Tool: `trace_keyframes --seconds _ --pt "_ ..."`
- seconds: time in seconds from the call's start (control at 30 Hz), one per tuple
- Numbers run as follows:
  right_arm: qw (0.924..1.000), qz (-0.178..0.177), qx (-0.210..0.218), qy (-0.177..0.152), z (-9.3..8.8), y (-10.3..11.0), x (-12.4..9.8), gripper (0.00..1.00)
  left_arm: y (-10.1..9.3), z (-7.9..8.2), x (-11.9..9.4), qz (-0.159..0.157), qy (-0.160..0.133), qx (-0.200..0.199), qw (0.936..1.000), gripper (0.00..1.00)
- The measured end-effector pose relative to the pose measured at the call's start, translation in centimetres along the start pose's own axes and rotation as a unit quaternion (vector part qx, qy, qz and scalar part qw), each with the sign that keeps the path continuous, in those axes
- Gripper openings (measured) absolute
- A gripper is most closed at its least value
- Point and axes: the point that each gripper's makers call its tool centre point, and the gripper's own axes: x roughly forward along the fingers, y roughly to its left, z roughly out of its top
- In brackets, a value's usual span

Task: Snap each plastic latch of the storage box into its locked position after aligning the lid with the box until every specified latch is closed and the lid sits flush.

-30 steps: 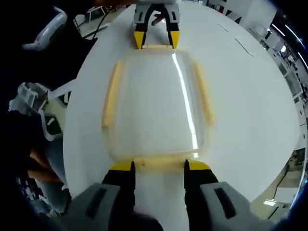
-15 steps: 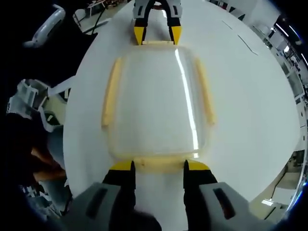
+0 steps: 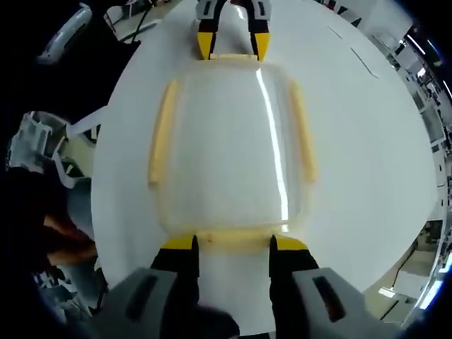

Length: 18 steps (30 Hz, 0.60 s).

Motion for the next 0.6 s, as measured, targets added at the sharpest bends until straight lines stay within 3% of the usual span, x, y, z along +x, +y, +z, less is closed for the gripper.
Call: trace_keyframes --seconds 0.6 --pt "0.9999 -0.016 0.004 0.002 -0.2 1.2 -0.4 0.35 -0.6 0.3 -0.5 -0.007 0.005 0.027 0.9996 0.37"
